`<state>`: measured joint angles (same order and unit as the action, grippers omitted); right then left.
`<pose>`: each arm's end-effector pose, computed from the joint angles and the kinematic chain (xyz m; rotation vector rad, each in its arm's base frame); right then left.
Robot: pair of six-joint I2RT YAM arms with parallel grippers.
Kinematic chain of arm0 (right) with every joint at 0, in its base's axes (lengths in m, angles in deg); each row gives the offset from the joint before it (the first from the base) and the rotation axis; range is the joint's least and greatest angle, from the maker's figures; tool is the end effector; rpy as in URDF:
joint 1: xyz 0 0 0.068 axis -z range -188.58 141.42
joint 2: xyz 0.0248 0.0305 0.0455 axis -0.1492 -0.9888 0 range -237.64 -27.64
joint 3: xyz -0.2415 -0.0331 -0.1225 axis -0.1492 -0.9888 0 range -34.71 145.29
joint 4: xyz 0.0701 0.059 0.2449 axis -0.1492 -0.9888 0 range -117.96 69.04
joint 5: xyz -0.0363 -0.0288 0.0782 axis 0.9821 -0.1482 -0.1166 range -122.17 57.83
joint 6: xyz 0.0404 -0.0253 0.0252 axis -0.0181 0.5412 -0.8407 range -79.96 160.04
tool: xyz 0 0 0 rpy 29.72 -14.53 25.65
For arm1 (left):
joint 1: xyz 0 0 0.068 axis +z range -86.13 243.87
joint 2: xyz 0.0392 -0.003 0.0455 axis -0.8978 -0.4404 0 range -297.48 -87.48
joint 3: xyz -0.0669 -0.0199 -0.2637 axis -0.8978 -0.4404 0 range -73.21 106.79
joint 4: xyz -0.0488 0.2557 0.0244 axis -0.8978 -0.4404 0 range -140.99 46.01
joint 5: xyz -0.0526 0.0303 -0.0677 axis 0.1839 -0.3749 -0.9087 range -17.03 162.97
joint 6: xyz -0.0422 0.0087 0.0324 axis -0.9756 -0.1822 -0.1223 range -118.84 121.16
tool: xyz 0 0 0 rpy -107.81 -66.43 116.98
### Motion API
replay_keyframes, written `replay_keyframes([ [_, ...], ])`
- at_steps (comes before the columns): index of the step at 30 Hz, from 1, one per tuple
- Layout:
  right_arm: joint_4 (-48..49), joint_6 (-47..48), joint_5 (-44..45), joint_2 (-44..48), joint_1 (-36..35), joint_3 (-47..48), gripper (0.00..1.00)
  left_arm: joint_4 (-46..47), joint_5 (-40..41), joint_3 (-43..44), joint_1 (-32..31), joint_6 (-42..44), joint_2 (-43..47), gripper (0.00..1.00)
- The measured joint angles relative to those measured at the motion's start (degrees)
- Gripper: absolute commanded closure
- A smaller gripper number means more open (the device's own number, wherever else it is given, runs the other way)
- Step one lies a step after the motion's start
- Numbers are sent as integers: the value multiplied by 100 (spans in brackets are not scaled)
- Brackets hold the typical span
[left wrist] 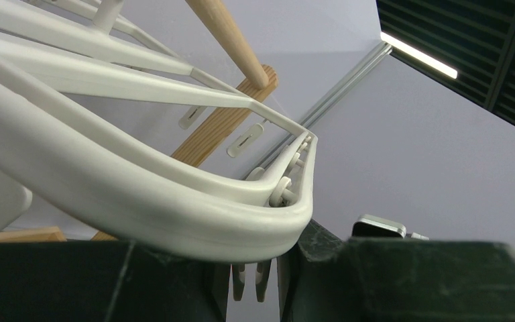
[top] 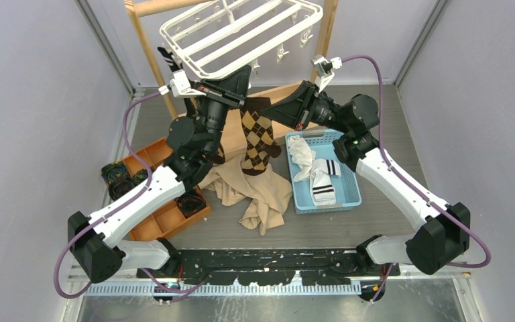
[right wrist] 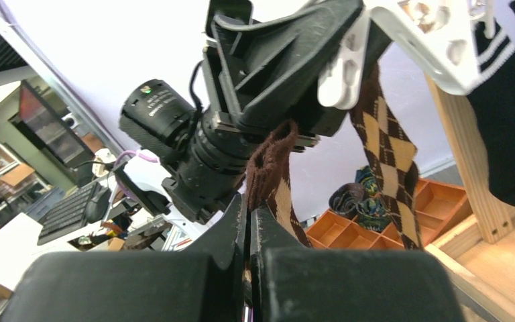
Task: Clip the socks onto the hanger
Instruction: Clamp the sock onto the hanger.
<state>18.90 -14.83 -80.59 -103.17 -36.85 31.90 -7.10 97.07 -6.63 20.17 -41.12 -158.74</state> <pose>0.2420 0.1604 0.4407 -0.6003 1.2793 1.6686 0.2084 -0.1791 0.4601 -0.3949 1.0597 -1.1384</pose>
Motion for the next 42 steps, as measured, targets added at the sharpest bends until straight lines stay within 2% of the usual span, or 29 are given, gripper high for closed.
replay_keyframes([
  [8,619,-326,-201,-136,0,39,99,9,-114,0,55,-175,7,100],
  [23,1298,-881,101,-680,22,55,99,33,-245,-11,140,-437,61,100],
  [28,833,-522,138,-608,26,59,99,63,-293,-13,164,-527,61,100],
  [34,780,-474,-101,-527,26,59,99,92,-334,-15,186,-535,63,100],
  [42,350,70,-339,566,22,-9,99,101,-420,-15,227,-590,63,100],
])
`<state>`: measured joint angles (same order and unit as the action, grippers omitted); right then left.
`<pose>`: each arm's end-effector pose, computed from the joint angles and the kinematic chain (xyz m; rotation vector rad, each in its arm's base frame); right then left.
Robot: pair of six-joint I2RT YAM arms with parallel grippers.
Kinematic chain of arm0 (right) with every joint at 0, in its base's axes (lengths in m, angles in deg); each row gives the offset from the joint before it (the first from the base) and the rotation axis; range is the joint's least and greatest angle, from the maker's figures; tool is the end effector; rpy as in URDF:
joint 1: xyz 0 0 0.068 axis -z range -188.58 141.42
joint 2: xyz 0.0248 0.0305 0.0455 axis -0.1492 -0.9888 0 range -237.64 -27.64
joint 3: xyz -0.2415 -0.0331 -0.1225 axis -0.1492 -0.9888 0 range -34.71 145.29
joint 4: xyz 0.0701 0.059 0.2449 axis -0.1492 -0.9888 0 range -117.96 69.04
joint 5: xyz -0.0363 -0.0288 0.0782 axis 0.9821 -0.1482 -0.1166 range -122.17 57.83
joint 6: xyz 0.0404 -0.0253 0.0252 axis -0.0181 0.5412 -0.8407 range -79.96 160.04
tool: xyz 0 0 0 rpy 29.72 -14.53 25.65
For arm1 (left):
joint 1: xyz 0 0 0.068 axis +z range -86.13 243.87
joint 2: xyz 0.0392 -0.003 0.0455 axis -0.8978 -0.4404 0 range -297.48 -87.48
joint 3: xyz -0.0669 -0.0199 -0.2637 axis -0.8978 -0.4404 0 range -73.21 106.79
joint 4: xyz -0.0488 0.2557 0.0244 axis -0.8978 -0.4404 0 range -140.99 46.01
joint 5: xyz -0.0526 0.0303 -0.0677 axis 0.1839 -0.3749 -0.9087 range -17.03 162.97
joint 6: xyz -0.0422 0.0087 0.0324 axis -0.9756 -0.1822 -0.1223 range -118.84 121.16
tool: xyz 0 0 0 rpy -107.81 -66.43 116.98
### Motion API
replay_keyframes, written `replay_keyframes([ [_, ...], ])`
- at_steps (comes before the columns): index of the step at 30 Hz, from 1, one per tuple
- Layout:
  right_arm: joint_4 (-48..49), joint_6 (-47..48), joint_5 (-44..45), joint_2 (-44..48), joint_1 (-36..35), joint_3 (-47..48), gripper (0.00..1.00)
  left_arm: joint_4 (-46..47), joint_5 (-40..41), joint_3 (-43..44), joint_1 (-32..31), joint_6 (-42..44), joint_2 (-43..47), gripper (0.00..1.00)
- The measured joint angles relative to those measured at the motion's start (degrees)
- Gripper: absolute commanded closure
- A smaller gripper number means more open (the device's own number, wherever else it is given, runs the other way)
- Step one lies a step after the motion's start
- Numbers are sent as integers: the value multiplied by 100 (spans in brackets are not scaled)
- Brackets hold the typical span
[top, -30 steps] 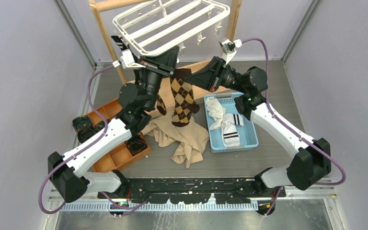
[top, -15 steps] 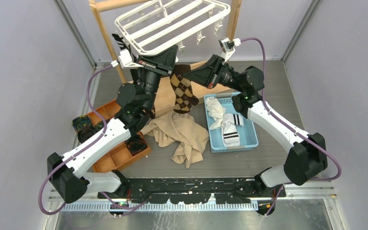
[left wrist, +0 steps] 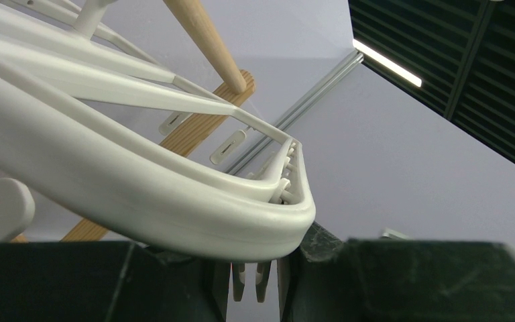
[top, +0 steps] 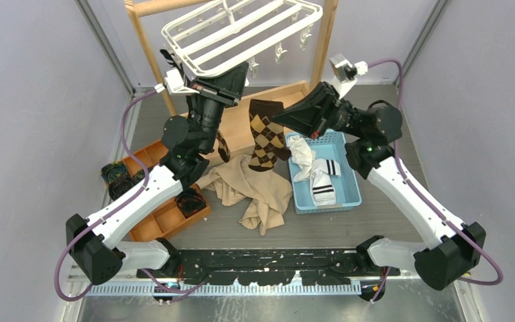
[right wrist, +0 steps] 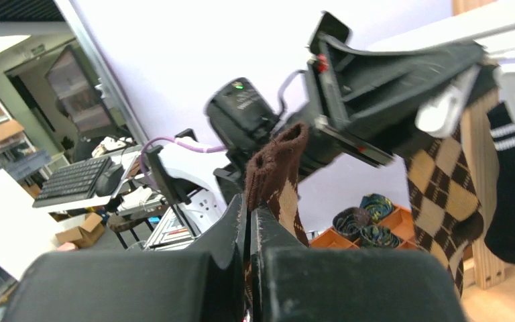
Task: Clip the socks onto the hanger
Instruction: Clamp the sock onto the hanger.
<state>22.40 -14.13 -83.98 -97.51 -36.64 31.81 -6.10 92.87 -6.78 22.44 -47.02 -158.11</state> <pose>0.2081 0.1426 0.4687 -0.7275 1.1154 1.6379 0.2109 -0.1700 0.4641 -0.4039 1.0241 -1.2472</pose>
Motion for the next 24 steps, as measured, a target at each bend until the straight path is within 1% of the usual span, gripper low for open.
replay_keyframes([
  [2,74,7,-55,201,-37,11,99,0,-15,0,9,-39,0,100],
  [5,140,9,-96,258,-203,125,99,2,-31,0,22,-94,0,100],
  [9,142,48,-92,-48,-516,354,99,17,-48,0,26,-116,0,100],
  [12,291,-17,-17,-481,-627,437,99,28,-61,0,28,-120,0,100],
  [18,297,-127,295,-1154,-597,426,99,85,-70,-39,31,-142,0,100],
  [24,273,-120,632,-1172,-422,330,99,129,-98,-98,39,-190,7,100],
])
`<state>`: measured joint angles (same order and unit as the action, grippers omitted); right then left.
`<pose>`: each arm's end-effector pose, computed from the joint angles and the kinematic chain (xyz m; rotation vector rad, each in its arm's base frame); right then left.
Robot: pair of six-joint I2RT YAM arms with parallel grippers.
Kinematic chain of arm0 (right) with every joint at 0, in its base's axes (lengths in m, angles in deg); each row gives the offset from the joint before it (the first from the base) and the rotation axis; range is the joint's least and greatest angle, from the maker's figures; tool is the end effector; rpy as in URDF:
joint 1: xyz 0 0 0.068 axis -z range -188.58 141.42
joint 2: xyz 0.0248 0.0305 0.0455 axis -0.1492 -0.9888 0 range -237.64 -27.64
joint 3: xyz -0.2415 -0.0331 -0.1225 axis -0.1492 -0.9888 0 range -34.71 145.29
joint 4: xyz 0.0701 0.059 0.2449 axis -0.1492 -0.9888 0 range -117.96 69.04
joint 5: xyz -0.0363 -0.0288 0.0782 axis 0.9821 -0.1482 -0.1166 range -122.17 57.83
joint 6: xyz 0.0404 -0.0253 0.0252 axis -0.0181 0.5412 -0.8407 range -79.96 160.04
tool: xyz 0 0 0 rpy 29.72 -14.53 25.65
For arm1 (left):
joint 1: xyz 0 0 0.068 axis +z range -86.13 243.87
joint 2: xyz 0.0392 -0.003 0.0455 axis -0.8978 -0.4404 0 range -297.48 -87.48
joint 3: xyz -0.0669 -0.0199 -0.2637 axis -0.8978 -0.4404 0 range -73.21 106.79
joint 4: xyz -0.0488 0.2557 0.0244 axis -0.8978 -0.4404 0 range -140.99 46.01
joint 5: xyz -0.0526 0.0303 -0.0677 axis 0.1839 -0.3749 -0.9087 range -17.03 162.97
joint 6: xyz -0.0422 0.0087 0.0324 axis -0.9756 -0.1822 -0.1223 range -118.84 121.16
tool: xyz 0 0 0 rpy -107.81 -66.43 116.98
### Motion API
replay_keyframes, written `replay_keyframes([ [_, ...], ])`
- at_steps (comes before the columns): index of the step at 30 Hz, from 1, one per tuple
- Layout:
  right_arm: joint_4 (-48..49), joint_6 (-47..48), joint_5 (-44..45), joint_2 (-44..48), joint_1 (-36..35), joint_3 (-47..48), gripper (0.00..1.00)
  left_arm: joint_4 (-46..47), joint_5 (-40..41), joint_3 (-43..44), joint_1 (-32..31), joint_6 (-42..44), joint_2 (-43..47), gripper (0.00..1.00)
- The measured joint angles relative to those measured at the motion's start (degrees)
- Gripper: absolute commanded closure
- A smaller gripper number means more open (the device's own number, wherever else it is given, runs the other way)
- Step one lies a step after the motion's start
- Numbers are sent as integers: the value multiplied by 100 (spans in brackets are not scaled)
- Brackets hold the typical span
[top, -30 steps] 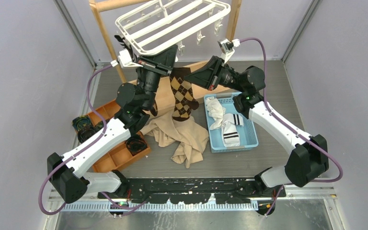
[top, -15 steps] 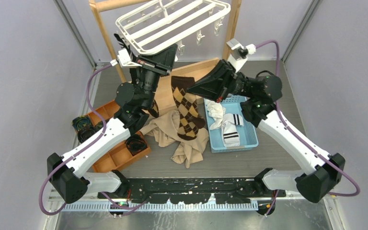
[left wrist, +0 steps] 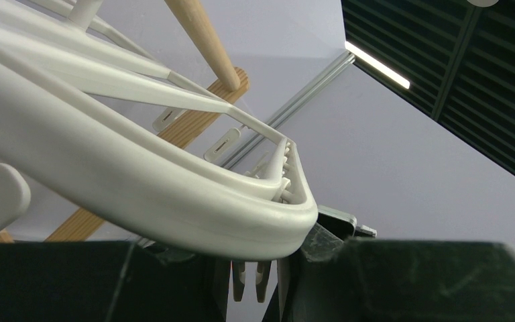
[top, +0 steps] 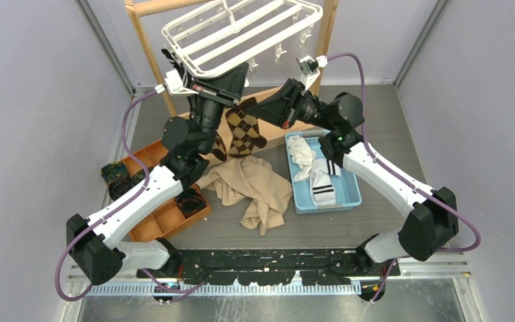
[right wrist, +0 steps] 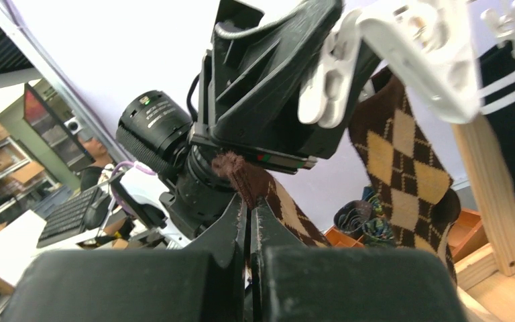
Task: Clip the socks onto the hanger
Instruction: Clamp the sock onto the hanger.
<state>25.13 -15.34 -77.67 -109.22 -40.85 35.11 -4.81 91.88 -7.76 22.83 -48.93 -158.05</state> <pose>0.2529 0.1897 0.4393 -0.6115 1.2054 1.7081 0.2118 -0.1691 0.4607 -0.4091 1.0158 -1.2831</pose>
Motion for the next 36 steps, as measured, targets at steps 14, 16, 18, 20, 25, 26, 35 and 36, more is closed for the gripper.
replay_keyframes([
  [14,369,-498,310,-275,92,4,99,81,-118,-55,57,-98,11,100],
  [16,369,-560,354,-315,103,4,99,94,-129,-55,57,-103,11,100],
  [18,369,-632,400,-334,125,4,99,109,-142,-55,61,-114,11,100],
  [20,407,-693,444,-345,146,4,99,116,-155,-55,68,-125,11,100],
  [25,531,-850,518,-363,195,4,99,127,-170,-55,70,-188,11,100],
  [26,538,-885,527,-369,203,9,99,127,-179,-55,72,-199,11,100],
  [35,503,-1029,597,-433,214,70,99,129,-245,-55,107,-208,11,100],
  [36,501,-1049,601,-433,214,85,99,129,-247,-55,111,-208,11,100],
])
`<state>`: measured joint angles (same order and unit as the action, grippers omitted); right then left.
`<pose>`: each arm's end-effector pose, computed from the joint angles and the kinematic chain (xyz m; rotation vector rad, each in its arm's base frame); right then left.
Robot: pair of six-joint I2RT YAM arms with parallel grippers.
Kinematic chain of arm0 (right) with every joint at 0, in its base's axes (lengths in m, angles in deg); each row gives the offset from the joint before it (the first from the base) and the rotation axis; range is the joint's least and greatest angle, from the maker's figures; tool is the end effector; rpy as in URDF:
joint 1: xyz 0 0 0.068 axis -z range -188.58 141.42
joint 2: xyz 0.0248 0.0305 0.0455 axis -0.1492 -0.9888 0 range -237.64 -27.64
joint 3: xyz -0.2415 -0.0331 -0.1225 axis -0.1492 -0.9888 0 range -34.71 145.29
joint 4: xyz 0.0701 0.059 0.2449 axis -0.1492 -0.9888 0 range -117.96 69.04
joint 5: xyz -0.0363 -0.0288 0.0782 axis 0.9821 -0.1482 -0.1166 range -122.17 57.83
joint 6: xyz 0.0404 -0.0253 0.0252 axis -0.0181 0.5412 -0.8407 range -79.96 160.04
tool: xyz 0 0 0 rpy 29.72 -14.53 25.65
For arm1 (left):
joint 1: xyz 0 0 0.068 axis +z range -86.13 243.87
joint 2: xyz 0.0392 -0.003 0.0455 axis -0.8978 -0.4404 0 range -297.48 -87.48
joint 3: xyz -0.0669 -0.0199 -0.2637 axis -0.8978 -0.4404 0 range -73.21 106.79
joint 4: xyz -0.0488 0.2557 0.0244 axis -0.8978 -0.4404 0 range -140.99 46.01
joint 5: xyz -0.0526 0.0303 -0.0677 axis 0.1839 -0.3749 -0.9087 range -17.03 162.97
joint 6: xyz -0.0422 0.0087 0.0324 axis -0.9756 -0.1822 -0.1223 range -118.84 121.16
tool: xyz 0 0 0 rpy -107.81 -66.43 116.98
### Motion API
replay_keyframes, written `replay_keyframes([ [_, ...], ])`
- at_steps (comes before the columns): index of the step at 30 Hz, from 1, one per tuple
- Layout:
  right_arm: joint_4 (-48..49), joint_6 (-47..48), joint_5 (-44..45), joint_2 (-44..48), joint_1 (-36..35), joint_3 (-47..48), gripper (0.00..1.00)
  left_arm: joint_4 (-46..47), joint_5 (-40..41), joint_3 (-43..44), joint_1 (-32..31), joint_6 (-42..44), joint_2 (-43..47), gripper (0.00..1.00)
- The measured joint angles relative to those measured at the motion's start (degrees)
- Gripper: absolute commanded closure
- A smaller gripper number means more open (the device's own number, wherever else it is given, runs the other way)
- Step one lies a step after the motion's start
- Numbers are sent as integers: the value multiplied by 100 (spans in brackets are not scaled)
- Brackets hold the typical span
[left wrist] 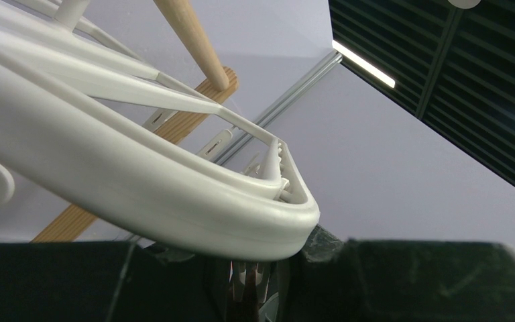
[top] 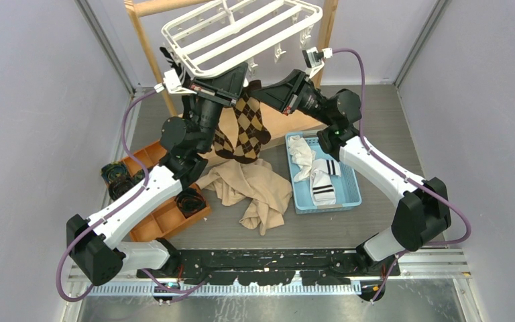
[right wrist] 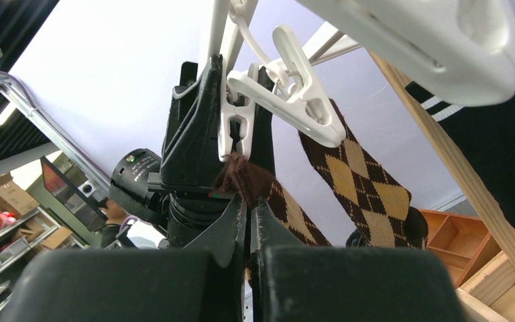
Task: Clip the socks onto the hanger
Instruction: Clamp the sock onto the hanger.
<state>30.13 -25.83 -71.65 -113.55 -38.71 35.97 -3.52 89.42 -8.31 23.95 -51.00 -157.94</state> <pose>0.2789 0.1880 0.4299 -0.3833 1.2382 1.7970 0.2136 -0.1656 0.4602 -0.3963 1.0005 -1.3272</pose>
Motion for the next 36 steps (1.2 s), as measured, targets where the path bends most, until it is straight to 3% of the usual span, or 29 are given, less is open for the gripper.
replay_keyframes([
  [22,-1005,2,48,2,26,219,99,50,-409,-2,188,11,-17,100],
  [36,-1040,-28,-114,20,48,232,99,44,-839,0,369,195,-42,100],
])
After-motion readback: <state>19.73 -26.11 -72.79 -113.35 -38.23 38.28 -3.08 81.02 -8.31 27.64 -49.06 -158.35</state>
